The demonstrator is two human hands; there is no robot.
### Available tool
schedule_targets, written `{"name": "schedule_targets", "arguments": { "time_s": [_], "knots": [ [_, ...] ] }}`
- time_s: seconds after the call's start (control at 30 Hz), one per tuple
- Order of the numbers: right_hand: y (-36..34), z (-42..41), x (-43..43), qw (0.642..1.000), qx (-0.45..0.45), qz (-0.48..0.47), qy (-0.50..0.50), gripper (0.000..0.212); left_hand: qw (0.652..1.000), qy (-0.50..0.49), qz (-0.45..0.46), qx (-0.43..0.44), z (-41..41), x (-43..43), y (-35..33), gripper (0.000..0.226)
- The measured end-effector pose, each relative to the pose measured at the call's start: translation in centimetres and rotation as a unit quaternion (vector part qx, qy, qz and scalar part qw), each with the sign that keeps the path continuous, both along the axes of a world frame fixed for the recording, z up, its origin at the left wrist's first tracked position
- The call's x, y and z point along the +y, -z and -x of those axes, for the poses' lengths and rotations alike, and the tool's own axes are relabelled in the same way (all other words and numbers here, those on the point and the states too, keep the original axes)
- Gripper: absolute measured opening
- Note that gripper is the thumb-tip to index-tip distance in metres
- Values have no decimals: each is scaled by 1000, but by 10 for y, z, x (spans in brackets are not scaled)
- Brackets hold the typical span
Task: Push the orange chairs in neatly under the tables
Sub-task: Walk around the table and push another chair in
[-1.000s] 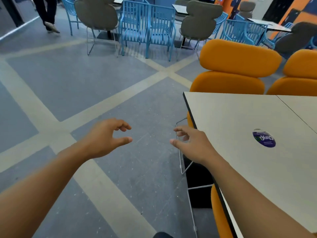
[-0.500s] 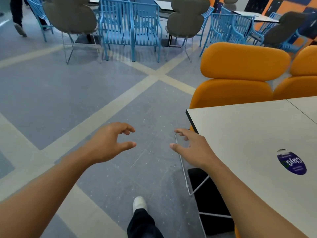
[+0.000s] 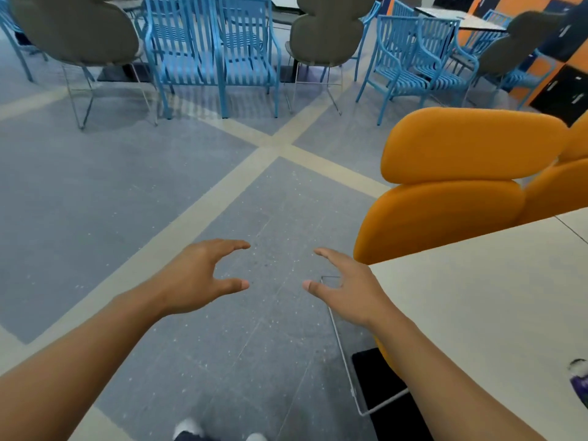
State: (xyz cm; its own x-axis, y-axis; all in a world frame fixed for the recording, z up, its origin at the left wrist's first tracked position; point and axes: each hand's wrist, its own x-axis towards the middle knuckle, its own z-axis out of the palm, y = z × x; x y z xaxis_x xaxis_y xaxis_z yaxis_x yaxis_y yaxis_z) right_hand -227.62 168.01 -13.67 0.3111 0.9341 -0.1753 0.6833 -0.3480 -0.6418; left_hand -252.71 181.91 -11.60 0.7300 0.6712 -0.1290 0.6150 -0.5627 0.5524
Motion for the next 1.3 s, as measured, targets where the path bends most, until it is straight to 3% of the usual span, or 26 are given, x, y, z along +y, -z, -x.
{"name": "schedule_targets", "arguments": {
  "time_s": [0.37,0.67,0.97,1.3],
  "knots": [
    [7,-35,157,996,-13,36,77,79,995,96,7,10,-53,199,25,68],
    [0,-52,293,984,11,17,174,80,983,182,5,15,-112,371,6,64],
    [1,-111,366,969,9,14,245,75,971,238,20,-6,-205,469,1,63],
    [25,-233,459,946,28,2,323,75,960,280,5,-18,-362,552,3,62]
  ]
}}
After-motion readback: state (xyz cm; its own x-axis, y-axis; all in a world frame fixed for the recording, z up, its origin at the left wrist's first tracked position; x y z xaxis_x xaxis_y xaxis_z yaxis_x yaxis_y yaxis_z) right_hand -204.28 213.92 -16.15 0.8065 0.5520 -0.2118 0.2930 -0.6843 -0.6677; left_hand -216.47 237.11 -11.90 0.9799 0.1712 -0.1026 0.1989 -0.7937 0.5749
